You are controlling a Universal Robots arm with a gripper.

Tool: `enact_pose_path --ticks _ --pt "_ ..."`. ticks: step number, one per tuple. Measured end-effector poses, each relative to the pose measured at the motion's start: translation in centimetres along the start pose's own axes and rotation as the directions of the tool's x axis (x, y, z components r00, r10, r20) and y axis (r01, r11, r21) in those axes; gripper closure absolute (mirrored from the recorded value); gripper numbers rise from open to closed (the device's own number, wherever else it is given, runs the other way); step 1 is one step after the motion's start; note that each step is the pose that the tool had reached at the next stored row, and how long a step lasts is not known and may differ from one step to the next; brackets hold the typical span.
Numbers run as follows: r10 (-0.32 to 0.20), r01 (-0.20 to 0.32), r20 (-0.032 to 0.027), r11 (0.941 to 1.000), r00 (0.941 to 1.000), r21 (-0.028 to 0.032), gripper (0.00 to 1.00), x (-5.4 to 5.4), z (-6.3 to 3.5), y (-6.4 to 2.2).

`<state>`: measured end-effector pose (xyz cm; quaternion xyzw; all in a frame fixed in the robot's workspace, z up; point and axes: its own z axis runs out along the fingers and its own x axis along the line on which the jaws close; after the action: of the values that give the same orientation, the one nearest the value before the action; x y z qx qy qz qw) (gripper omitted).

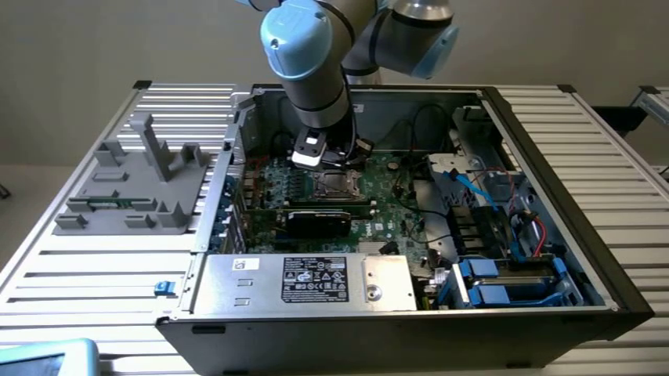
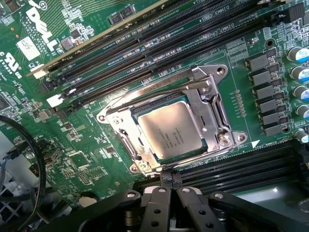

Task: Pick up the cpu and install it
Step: 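Install the first cpu locking lever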

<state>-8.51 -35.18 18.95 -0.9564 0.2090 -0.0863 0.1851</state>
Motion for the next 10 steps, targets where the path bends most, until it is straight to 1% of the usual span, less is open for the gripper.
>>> enact_pose_path --ticks 5,10 --pt "0.000 0.000 0.0002 1.0000 1.0000 0.0001 0.89 0.02 0.05 0.00" --pt "0.000 0.000 0.0000 1.0000 1.0000 0.0003 0.89 0.26 0.11 -0.09"
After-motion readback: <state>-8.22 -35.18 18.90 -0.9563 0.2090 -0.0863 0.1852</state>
